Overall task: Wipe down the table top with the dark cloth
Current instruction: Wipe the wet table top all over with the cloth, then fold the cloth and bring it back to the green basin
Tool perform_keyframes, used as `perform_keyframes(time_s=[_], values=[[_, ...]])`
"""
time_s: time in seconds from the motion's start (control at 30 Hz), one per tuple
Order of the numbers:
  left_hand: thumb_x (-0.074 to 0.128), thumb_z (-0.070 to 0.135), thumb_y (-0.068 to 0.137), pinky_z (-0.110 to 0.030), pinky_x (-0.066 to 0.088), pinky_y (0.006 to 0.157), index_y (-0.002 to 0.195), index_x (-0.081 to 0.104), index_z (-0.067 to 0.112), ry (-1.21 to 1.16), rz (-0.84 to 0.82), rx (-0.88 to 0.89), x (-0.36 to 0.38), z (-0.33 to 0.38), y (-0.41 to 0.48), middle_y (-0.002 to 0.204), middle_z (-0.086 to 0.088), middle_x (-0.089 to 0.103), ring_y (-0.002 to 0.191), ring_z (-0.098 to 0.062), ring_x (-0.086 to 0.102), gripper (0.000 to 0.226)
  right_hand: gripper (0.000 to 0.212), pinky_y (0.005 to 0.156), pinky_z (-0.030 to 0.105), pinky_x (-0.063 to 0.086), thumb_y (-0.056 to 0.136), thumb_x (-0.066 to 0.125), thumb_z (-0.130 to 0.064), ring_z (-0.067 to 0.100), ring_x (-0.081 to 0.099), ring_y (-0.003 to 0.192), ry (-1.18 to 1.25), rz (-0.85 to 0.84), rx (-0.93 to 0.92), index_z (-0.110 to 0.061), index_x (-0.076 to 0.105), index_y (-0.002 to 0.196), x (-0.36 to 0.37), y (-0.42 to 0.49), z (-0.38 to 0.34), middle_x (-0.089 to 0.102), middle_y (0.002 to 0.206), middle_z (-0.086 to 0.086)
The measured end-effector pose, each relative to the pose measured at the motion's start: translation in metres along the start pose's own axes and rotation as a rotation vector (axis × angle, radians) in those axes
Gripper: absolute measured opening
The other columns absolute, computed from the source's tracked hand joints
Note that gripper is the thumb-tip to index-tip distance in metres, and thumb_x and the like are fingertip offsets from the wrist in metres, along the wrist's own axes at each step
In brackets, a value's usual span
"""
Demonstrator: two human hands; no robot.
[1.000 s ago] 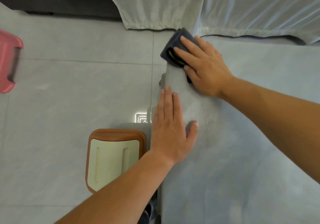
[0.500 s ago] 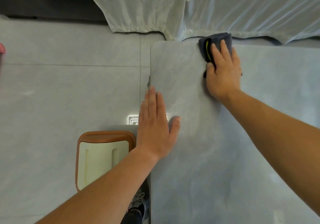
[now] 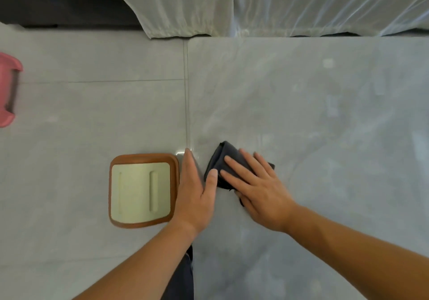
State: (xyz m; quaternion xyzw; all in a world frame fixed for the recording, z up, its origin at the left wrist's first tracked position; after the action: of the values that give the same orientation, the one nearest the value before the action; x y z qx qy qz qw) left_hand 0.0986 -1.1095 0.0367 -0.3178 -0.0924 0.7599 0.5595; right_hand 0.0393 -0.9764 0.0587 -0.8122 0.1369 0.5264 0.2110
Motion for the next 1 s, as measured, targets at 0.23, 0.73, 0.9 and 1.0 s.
perform_keyframes(time_s=[0.23,0.73,0.9,1.0], values=[[0.028,0.068,0.092,-0.018,-0.002,0.117,0.157,-0.012,0.029,0.051,-0.008,-0.102,0.021,-0.043,-0.088,0.159,0.024,-0.014,0.146,0.008,-0.011,0.086,0.058,0.122,0.056,0.012,0.105,0.039,-0.035,0.031,-0.002,0.154,-0.005,-0.141,-0.102,-0.033,0.017,0.158,0.042,-0.088,-0.067,0.01,0.167,-0.005],[0.04,0.044,0.103,0.004,0.007,0.096,0.157,0.006,0.029,0.077,-0.094,-0.034,0.038,-0.084,-0.206,0.141,0.029,0.015,0.121,0.036,0.004,0.066,0.053,0.123,0.053,0.011,0.103,0.041,-0.038,0.025,-0.001,0.155,0.122,-0.127,-0.022,-0.032,0.031,0.155,0.094,-0.199,-0.159,0.014,0.166,-0.009],[0.046,0.042,0.102,-0.028,0.017,0.121,0.158,0.01,0.026,0.052,-0.075,-0.046,0.04,-0.101,-0.22,0.162,0.01,0.018,0.145,0.005,0.014,0.068,0.049,0.116,0.048,0.033,0.096,0.054,-0.036,0.025,0.037,0.144,0.318,0.143,0.097,-0.017,0.055,0.141,0.068,-0.19,-0.15,0.047,0.152,0.001],[0.052,0.039,0.1,-0.033,0.027,0.119,0.154,0.022,0.024,0.07,-0.036,-0.012,0.037,-0.097,-0.223,0.157,0.005,0.028,0.144,-0.01,0.027,0.063,0.05,0.11,0.045,0.039,0.091,0.06,-0.042,0.022,0.049,0.131,0.332,0.254,0.332,-0.016,0.06,0.134,0.058,-0.192,-0.127,0.055,0.144,0.002]])
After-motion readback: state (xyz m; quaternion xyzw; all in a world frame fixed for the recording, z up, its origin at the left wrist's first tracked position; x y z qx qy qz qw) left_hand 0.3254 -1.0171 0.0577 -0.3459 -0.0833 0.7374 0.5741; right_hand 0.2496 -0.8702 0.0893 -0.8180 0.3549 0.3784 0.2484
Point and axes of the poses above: each hand's wrist, its own y-axis towards the middle knuckle, its own x-axis out of the palm, z = x × y, the point moved 9 cm from there along y, towards the middle knuckle
